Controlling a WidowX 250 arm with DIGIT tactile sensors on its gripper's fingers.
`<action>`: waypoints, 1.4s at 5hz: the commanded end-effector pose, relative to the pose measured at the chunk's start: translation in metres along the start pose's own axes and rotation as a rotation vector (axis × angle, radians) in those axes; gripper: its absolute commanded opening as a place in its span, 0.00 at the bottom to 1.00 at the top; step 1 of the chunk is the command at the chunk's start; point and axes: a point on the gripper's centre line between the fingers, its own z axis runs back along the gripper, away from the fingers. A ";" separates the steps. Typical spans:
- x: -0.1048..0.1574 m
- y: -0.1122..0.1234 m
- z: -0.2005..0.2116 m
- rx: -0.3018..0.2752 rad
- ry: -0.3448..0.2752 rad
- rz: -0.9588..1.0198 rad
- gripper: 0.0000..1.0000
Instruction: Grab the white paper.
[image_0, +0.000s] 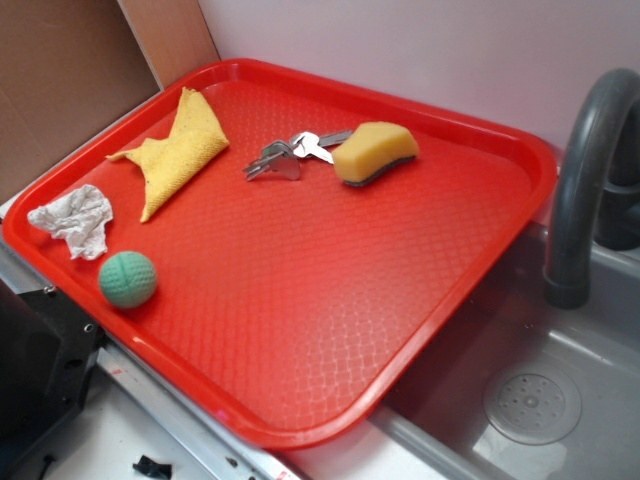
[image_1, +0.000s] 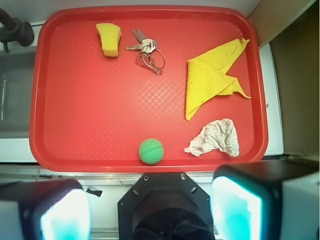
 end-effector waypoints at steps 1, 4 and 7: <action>0.000 0.000 0.000 0.000 0.000 0.000 1.00; 0.010 0.054 -0.033 0.044 -0.035 0.031 1.00; 0.023 0.110 -0.100 0.097 0.007 0.081 1.00</action>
